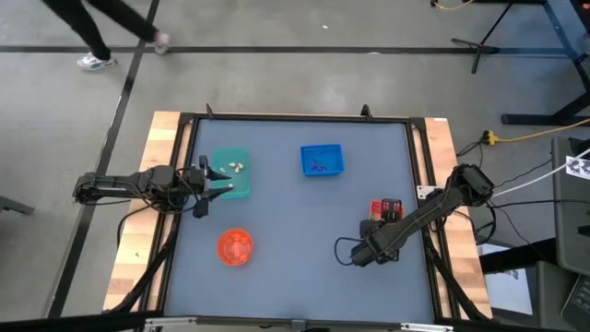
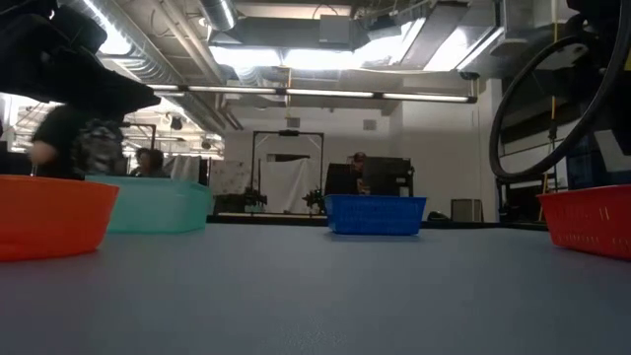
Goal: Sort Halloween decoration
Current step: Return to Home Position
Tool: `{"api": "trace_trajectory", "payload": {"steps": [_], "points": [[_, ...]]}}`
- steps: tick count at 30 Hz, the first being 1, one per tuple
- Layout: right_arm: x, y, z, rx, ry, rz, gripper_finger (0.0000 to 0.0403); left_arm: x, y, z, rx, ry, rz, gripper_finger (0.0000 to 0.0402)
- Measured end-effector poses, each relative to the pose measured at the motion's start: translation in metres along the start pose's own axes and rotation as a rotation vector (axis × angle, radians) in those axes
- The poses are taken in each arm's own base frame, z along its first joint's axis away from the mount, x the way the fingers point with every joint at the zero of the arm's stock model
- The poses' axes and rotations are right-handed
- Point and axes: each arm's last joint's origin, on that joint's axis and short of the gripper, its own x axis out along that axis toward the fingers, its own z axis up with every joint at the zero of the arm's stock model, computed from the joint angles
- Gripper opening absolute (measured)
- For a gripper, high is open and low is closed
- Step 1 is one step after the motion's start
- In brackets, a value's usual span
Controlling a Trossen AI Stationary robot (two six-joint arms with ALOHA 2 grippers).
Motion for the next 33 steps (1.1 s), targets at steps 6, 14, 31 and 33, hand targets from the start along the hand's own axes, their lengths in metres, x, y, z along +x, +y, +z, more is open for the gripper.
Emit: {"api": "trace_trajectory", "payload": {"steps": [6,14,31,33], "points": [[0.000,0.002,0.002,0.004,-0.024,0.021,0.0216,0.000,0.000,0.000,0.000,0.000,0.000,0.0148],[-0.001,0.008,0.010,0.016,-0.100,0.084,0.0216,0.000,0.000,0.000,0.000,0.000,0.000,0.0148],[-0.001,0.009,0.010,0.017,-0.104,0.089,0.0216,0.000,0.000,0.000,0.000,-0.001,0.000,0.0148],[-0.001,0.009,0.010,0.017,-0.105,0.089,0.0215,0.000,0.000,0.000,0.000,0.000,0.000,0.0148]]}}
